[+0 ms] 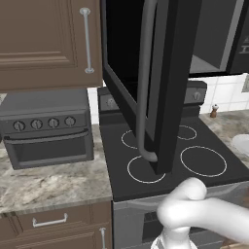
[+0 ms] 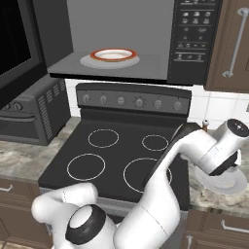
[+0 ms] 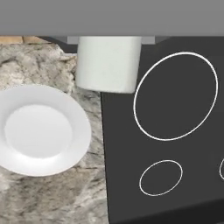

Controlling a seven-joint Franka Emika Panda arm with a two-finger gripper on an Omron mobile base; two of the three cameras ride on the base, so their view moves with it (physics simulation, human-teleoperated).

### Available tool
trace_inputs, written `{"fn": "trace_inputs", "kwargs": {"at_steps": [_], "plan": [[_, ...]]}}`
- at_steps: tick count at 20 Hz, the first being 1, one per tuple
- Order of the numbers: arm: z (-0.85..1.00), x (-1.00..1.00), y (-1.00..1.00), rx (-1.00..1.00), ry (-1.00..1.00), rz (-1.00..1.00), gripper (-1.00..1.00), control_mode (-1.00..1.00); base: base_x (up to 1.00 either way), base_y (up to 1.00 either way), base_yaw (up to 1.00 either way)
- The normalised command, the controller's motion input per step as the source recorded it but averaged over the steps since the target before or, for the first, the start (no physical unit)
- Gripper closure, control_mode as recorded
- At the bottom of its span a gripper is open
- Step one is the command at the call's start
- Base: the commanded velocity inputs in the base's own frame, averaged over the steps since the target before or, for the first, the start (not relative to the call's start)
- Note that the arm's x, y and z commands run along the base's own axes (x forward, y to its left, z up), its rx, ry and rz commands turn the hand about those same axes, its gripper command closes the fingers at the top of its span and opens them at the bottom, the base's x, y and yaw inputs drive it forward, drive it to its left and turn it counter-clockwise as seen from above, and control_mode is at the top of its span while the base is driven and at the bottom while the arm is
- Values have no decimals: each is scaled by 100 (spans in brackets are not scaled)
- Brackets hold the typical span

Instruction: Pick the marshmallow from the counter and place it in the microwave.

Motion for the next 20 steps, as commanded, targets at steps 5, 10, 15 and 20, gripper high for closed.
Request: {"fn": "trace_inputs", "kwargs": {"at_steps": [5, 10, 15, 20], "plan": [[96, -50, 100, 0, 0, 13, 100, -100, 0, 0, 0], [80, -12, 100, 0, 0, 7, 100, -100, 0, 0, 0], [63, 3, 100, 0, 0, 3, 100, -100, 0, 0, 0], [93, 19, 100, 0, -6, 0, 100, -100, 0, 0, 0]]}}
